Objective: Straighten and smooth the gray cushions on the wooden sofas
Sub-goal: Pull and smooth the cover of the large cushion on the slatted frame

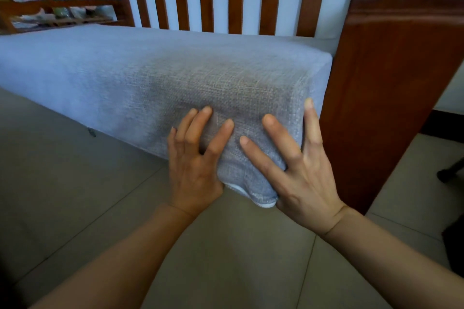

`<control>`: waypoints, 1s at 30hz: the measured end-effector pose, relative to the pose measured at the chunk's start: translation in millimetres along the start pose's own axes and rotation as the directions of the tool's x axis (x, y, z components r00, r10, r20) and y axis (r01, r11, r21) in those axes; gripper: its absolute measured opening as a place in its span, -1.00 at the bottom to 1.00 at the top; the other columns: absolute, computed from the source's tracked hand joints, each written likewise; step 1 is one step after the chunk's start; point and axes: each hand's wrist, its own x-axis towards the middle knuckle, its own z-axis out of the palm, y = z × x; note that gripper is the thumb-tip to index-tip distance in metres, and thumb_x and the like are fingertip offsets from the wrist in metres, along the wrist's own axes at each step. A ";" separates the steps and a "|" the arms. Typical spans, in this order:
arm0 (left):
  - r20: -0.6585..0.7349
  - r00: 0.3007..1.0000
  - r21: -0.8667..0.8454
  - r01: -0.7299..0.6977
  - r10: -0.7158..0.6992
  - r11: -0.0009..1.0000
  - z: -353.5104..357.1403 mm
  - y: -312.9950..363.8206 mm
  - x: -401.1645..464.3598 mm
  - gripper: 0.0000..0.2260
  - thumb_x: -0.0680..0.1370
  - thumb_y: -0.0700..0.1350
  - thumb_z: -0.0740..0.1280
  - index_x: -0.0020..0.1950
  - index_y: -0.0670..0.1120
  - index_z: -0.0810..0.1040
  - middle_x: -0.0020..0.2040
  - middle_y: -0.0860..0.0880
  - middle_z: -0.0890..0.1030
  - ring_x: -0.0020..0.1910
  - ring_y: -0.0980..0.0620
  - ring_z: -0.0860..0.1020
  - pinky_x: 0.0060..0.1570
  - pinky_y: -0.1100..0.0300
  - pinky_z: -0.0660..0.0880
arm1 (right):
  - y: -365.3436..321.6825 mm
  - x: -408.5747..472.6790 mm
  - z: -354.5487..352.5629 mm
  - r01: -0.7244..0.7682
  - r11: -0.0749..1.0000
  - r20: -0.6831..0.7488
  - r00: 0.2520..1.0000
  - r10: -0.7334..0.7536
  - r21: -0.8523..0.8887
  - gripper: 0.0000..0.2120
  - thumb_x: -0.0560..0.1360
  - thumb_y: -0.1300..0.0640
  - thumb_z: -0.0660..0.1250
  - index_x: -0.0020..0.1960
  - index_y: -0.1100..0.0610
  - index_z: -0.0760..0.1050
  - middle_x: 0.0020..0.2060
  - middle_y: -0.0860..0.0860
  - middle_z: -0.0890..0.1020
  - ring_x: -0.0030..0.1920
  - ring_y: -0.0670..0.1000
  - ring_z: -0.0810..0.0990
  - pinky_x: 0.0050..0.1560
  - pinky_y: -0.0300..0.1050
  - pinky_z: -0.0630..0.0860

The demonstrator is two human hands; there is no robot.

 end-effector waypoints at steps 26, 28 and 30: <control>0.066 0.909 -0.040 0.414 -0.411 0.909 10.2 10.1 -66.5 -0.26 0.44 -0.10 0.44 0.48 0.07 0.08 0.46 -0.19 0.09 0.42 -0.19 0.20 0.35 -0.12 0.27 | -45.3 -56.4 32.6 0.135 0.918 0.022 0.990 -0.136 -0.374 -0.64 0.63 0.07 0.20 0.39 0.12 0.39 0.40 -0.01 0.36 0.53 0.05 0.09 0.43 0.30 -0.16; 0.061 0.856 -0.082 0.517 -0.513 0.852 10.6 22.8 -64.8 -0.25 0.41 -0.22 0.45 0.48 0.03 0.13 0.44 -0.18 0.14 0.41 -0.15 0.22 0.34 -0.08 0.30 | -41.3 -54.6 30.4 0.201 0.908 0.064 0.980 -0.190 -0.367 -0.64 0.64 0.12 0.15 0.41 0.18 0.35 0.41 0.02 0.36 0.51 0.03 0.16 0.44 0.26 -0.13; 0.051 0.815 -0.131 0.578 -0.577 0.805 8.7 31.2 -63.7 -0.23 0.36 -0.30 0.45 0.47 0.01 0.17 0.39 -0.15 0.21 0.37 -0.12 0.26 0.33 -0.03 0.31 | -36.7 -55.3 29.7 0.284 0.892 0.113 0.959 -0.260 -0.352 -0.65 0.66 0.18 0.09 0.43 0.23 0.33 0.43 0.06 0.35 0.47 0.01 0.25 0.42 0.16 0.03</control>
